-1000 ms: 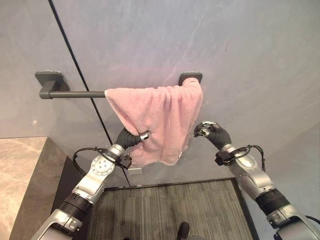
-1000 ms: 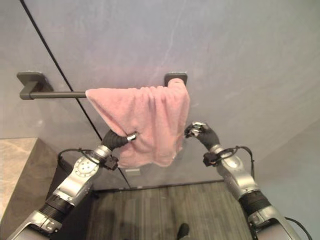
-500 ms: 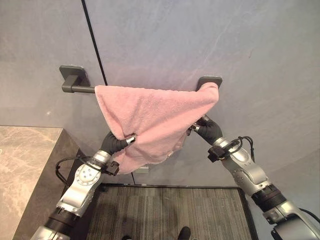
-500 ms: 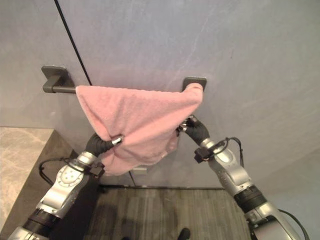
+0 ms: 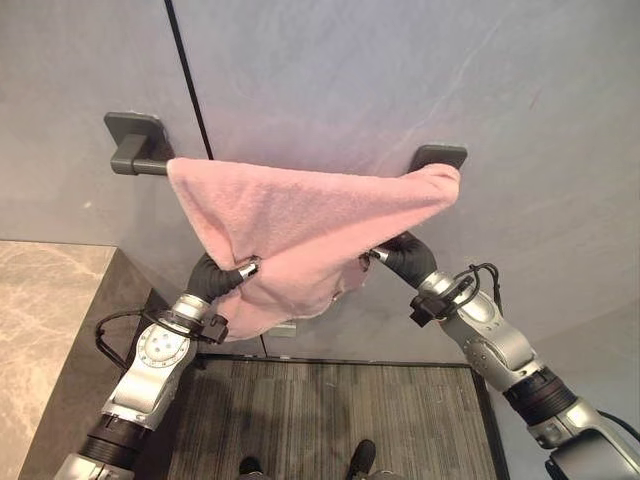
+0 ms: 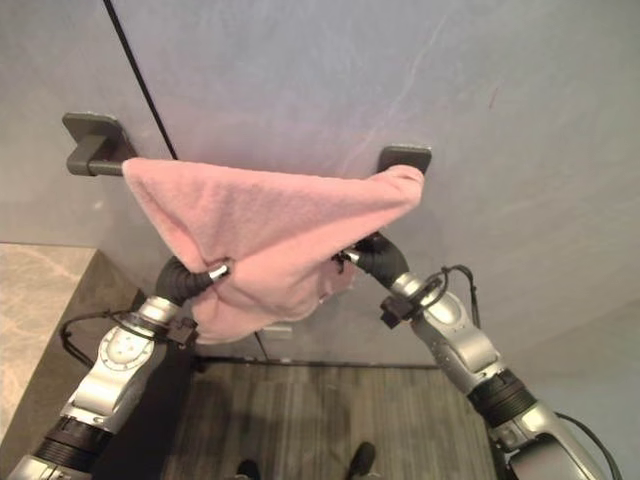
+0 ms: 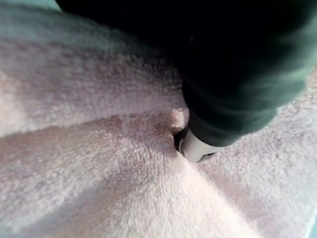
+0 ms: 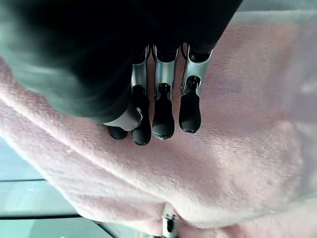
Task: Put brush and paste in cup on sink, flatten towel.
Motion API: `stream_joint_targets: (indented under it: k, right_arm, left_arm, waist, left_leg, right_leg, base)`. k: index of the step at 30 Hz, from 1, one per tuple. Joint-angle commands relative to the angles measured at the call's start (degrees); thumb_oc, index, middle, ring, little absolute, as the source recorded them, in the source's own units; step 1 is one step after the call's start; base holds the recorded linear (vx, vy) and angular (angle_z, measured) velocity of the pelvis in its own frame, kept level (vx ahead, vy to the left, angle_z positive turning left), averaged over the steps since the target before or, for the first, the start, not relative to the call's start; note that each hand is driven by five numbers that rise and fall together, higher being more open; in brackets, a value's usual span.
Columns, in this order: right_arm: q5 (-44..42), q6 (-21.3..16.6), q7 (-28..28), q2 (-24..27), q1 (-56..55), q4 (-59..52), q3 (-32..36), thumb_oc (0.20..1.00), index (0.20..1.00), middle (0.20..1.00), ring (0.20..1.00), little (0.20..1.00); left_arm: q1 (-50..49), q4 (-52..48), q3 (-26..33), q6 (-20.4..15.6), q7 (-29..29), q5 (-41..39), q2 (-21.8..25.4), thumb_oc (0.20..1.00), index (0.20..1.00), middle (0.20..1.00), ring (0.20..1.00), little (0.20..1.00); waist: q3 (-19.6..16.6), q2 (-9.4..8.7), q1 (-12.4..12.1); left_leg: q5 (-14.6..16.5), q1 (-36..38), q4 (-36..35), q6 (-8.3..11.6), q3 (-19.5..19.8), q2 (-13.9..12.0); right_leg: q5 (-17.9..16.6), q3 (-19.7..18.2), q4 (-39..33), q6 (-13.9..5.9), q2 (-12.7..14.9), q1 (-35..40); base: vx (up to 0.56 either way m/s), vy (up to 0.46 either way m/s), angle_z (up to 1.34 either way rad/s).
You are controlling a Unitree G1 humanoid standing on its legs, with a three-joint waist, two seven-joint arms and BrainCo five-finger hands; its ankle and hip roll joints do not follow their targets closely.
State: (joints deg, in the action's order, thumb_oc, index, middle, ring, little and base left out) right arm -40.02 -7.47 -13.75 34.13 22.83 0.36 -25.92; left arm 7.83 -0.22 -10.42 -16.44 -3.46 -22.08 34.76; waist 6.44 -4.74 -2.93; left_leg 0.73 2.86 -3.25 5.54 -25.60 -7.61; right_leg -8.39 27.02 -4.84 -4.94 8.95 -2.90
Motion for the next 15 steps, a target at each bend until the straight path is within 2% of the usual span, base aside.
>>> stream_joint_targets:
  k: [1,3,5,10,15]
  right_arm:
    - [5.9,-3.5,2.7,1.0,2.2,-9.1,4.7,0.200,0.200,0.200,0.200,0.200]
    - [6.6,-3.4,1.7,1.1,1.1,-13.0,5.6,0.200,0.200,0.200,0.200,0.200]
    - [9.7,-3.6,1.8,2.4,-2.7,-18.7,9.4,0.200,0.200,0.200,0.200,0.200]
    - [10.6,-3.6,0.7,3.8,-6.8,-23.2,11.3,0.200,0.200,0.200,0.200,0.200]
    - [11.1,-2.2,0.7,2.3,-5.1,-20.3,7.6,0.200,0.200,0.200,0.200,0.200]
  left_arm:
    - [-0.7,-3.4,3.7,-2.2,2.3,-0.6,2.6,0.200,0.200,0.200,0.200,0.200]
    - [-1.9,-3.9,4.5,-1.8,2.2,-1.5,1.8,0.200,0.200,0.200,0.200,0.200]
    - [-4.9,-5.7,6.8,-1.3,1.3,-2.4,1.6,0.200,0.200,0.200,0.200,0.200]
    - [-7.4,-5.7,8.4,-0.9,1.5,-1.7,1.3,0.200,0.200,0.200,0.200,0.200]
    - [-7.1,-5.2,7.7,-0.9,2.0,-0.9,0.8,0.200,0.200,0.200,0.200,0.200]
  waist:
    - [0.4,-0.66,-0.9]
    - [0.2,-0.56,-0.4]
    - [0.1,-0.50,0.7]
    - [0.1,-0.69,1.7]
    - [0.5,-0.81,1.7]
  left_leg:
    - [-3.9,-1.2,-1.7,-0.78,3.4,2.4]
    - [-3.7,-1.0,-1.7,-0.92,3.2,2.4]
    - [-3.6,-0.7,-1.7,-1.07,2.8,2.4]
    - [-3.4,-0.2,-1.7,-1.09,2.1,2.2]
    - [-3.6,-0.2,-1.7,-1.07,1.8,2.1]
  right_leg:
    - [-0.9,-1.8,3.2,-7.58,5.9,4.2]
    - [-0.8,-2.1,3.4,-7.55,6.0,4.1]
    - [-0.8,-2.6,3.9,-7.57,6.0,3.7]
    - [-0.8,-3.2,4.1,-7.57,5.8,3.6]
    - [-0.8,-3.5,4.1,-7.48,5.7,3.2]
  base:
    - [0.03,0.053,-0.01]
    - [0.03,0.039,-0.03]
    - [0.03,0.036,-0.11]
    - [0.02,0.011,-0.10]
    - [0.00,0.001,-0.05]
